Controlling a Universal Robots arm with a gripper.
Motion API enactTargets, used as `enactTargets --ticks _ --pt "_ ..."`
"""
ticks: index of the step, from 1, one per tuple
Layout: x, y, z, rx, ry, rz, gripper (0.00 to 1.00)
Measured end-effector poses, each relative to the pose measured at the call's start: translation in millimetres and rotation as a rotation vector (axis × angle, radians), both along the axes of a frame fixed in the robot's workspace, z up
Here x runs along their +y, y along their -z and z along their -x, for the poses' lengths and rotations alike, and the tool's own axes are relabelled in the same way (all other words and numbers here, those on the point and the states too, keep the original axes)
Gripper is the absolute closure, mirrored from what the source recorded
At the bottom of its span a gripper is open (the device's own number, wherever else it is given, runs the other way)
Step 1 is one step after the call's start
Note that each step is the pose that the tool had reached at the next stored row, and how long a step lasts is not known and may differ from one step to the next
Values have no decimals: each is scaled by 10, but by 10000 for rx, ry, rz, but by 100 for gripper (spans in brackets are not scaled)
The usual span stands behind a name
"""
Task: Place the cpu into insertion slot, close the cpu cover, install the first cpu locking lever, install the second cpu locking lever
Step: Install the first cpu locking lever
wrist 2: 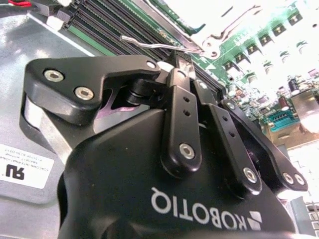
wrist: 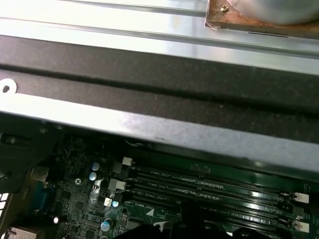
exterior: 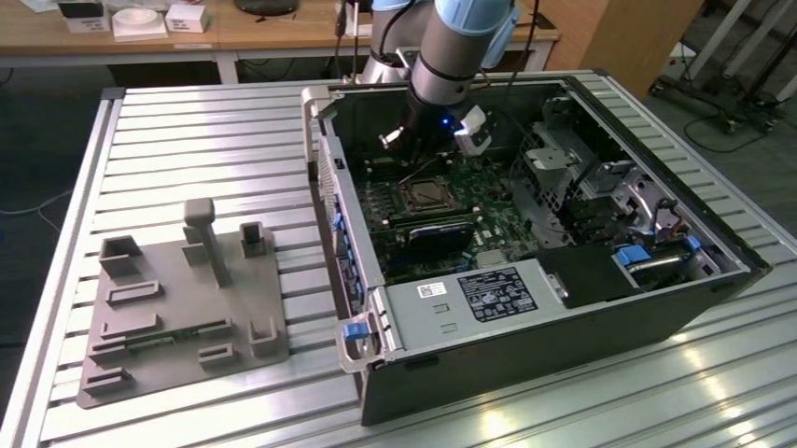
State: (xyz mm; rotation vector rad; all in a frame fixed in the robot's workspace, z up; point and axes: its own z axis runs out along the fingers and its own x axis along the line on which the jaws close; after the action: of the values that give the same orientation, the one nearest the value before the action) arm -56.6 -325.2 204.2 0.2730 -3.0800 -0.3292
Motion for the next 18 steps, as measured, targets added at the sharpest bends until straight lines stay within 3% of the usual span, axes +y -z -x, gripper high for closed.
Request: enactTargets --ticks 7,18 --pt "-3 0 0 1 -2 165 89" --pt "24 -8 0 1 -65 170 89"
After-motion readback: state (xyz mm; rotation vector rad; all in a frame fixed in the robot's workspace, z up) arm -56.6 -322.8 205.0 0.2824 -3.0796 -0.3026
